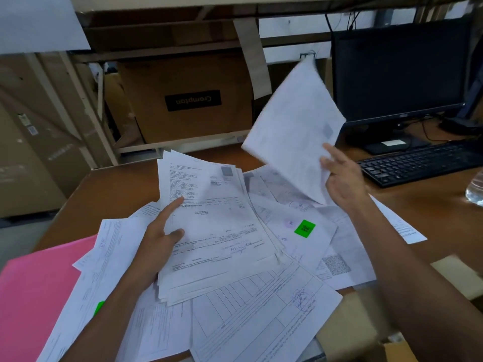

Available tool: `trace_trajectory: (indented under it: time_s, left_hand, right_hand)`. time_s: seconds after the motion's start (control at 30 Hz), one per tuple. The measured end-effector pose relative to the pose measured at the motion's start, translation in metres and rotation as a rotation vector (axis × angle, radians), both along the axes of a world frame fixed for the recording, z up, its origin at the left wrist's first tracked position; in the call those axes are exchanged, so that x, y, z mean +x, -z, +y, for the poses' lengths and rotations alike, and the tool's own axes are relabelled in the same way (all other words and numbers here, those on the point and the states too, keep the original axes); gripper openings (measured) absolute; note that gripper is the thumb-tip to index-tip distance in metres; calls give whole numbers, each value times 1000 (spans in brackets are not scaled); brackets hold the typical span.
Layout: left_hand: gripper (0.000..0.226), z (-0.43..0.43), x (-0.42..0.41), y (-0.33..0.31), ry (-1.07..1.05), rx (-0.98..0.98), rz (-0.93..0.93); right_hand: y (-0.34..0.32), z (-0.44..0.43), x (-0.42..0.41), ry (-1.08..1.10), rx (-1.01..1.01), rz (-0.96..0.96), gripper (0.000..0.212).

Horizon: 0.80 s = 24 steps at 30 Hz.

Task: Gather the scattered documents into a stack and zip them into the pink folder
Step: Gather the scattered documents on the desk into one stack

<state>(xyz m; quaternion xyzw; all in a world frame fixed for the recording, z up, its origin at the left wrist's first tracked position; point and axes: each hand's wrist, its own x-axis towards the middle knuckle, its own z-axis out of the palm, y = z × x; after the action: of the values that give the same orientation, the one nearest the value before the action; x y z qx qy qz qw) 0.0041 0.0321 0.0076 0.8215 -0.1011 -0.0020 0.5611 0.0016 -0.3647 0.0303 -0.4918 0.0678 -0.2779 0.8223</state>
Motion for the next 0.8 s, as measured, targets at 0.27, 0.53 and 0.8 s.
trace_trajectory:
  time_s: [0.27,0.53,0.8]
  left_hand:
    - [30,-6,-6,-7,-53,-222,87]
    - [65,-3,0,0,-7,-84,-30]
    - [52,1,5,6,-14,-6,8]
  right_hand:
    - [0,91,-6,-230,-794,341,46]
    - [16,140,-2,-196,-1197,393,56]
    - [24,136,-3,-257,-1416,426,62]
